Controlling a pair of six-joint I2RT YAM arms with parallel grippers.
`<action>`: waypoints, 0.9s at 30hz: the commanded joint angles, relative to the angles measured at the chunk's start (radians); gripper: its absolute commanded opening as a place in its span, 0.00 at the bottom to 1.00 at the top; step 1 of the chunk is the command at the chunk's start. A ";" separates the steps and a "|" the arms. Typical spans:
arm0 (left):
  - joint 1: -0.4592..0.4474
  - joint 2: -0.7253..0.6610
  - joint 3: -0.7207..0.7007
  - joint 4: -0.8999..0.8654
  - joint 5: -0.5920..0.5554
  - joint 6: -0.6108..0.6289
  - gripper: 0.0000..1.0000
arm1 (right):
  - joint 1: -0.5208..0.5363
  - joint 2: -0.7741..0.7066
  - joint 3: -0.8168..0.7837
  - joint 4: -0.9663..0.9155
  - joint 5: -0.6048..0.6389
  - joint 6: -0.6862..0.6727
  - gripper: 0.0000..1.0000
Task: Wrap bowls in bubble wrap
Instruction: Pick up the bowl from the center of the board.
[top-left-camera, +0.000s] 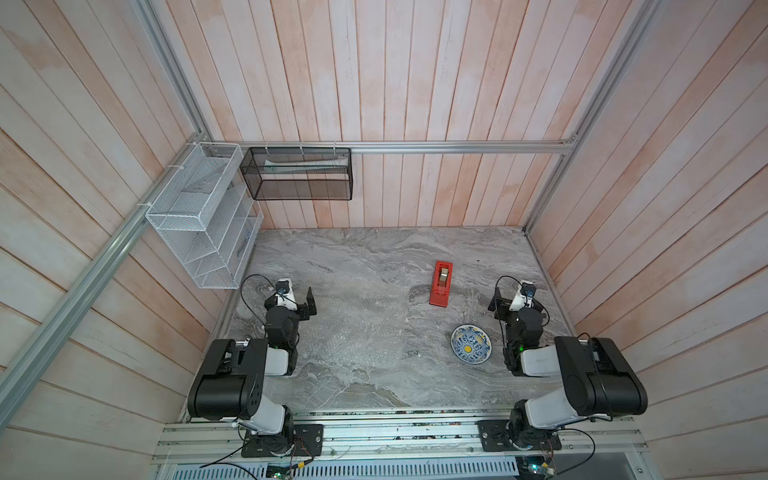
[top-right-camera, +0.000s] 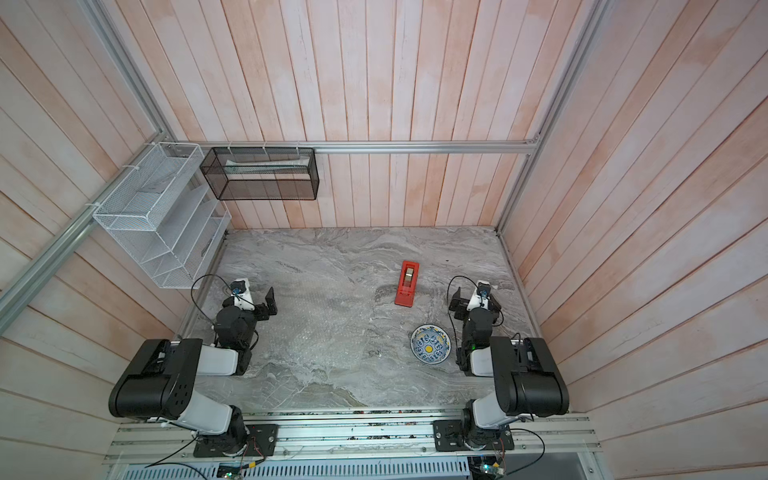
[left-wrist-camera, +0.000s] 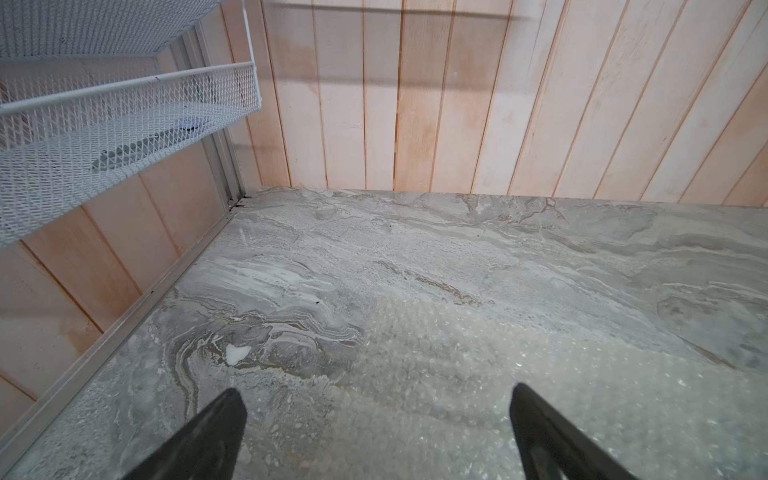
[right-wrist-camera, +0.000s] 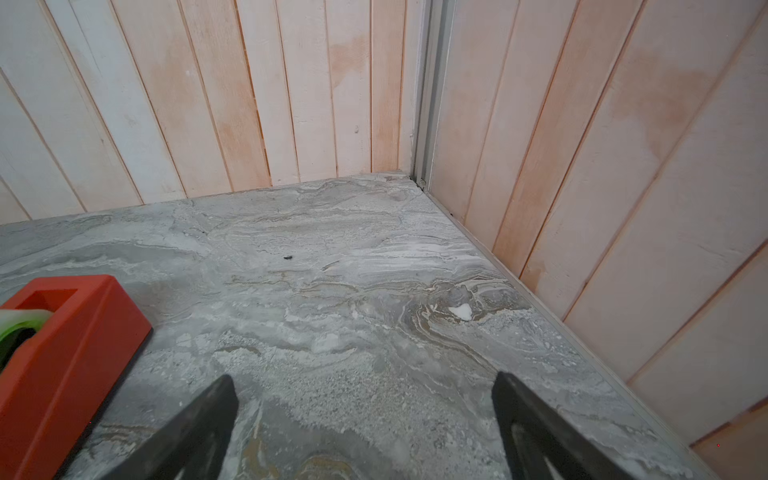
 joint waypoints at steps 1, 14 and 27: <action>0.004 0.003 0.017 0.003 0.015 -0.010 1.00 | 0.008 0.010 0.014 0.003 -0.003 -0.007 0.98; 0.004 0.004 0.016 0.003 0.015 -0.010 1.00 | 0.007 0.011 0.017 -0.001 -0.004 -0.006 0.98; 0.004 0.003 0.015 0.004 0.015 -0.011 1.00 | 0.006 0.010 0.014 0.000 -0.005 -0.007 0.98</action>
